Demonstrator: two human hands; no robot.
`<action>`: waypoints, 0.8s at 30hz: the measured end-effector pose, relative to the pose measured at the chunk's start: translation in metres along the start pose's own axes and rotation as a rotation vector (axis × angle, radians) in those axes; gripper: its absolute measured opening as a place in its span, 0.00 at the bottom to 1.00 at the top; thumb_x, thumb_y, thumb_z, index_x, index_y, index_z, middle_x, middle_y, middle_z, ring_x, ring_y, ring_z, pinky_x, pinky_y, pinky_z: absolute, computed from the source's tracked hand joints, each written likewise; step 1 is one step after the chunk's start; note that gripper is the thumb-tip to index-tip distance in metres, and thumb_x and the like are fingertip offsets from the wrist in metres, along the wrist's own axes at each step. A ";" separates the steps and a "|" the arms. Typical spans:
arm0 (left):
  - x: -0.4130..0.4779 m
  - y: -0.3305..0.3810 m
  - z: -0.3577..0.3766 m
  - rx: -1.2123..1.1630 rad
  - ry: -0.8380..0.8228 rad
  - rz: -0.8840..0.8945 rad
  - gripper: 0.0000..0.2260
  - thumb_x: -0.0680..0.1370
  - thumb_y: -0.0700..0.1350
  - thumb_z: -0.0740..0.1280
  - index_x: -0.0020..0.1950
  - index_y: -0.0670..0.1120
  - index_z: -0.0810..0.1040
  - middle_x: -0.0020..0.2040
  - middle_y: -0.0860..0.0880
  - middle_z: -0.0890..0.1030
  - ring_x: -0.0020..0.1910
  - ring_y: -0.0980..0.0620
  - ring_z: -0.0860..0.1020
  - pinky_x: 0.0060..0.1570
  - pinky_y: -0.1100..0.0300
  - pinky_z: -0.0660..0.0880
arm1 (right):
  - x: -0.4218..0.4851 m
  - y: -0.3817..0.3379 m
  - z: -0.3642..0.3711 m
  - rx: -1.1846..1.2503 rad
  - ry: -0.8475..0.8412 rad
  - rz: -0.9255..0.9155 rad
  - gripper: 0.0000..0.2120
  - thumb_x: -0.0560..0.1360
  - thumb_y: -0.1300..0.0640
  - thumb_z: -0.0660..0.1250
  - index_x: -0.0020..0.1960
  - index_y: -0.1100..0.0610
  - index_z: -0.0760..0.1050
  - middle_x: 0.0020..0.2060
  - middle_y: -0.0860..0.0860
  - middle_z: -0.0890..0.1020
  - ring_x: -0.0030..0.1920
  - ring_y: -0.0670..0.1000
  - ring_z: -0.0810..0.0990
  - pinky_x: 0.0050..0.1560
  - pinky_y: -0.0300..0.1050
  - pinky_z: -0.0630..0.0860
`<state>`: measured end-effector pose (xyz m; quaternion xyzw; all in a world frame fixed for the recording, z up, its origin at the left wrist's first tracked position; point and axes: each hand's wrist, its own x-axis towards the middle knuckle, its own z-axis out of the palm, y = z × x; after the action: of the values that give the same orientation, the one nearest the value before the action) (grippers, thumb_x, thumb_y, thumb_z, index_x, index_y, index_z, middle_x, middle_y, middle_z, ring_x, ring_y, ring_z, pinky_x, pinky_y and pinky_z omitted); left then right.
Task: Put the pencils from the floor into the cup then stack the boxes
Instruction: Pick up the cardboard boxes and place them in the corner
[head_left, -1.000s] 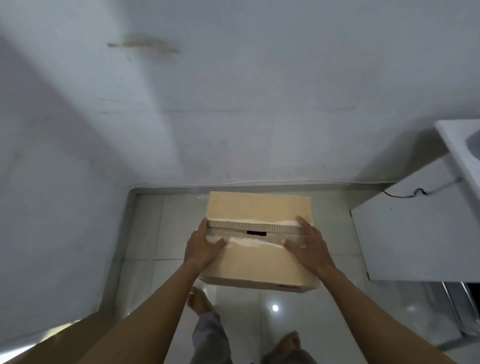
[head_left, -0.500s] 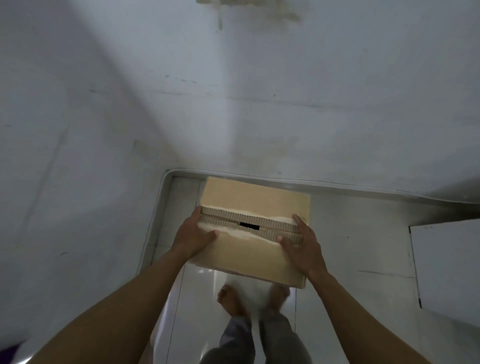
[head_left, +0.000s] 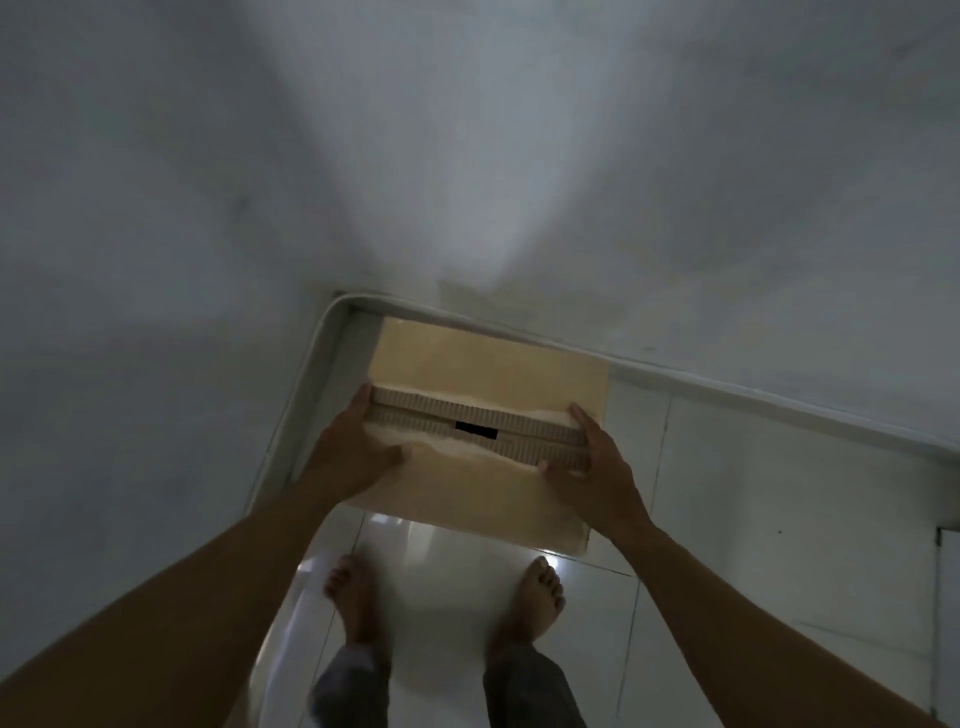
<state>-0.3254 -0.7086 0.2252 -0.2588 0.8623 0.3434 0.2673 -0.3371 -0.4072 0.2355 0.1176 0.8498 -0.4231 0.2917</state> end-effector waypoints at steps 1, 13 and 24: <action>0.026 -0.013 0.009 0.011 -0.019 0.012 0.46 0.68 0.52 0.76 0.78 0.54 0.51 0.73 0.47 0.68 0.68 0.44 0.71 0.63 0.54 0.68 | 0.024 0.011 0.018 -0.014 0.008 0.001 0.36 0.73 0.54 0.72 0.76 0.42 0.58 0.68 0.49 0.68 0.60 0.45 0.69 0.57 0.39 0.68; 0.189 -0.103 0.069 -0.021 -0.132 0.089 0.46 0.68 0.48 0.76 0.78 0.53 0.51 0.72 0.47 0.67 0.69 0.44 0.68 0.64 0.55 0.69 | 0.170 0.081 0.141 -0.103 -0.026 0.072 0.42 0.72 0.57 0.74 0.78 0.47 0.54 0.74 0.54 0.64 0.71 0.57 0.66 0.69 0.52 0.67; 0.182 -0.130 0.111 0.599 -0.185 0.264 0.43 0.76 0.52 0.67 0.76 0.58 0.36 0.77 0.48 0.32 0.77 0.42 0.38 0.73 0.37 0.49 | 0.192 0.063 0.199 -0.225 -0.015 0.045 0.44 0.73 0.62 0.70 0.79 0.48 0.46 0.72 0.56 0.62 0.69 0.59 0.67 0.63 0.55 0.71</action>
<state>-0.3434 -0.7570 -0.0190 -0.0227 0.9231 0.1288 0.3617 -0.3840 -0.5342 -0.0141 0.1003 0.8868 -0.3193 0.3187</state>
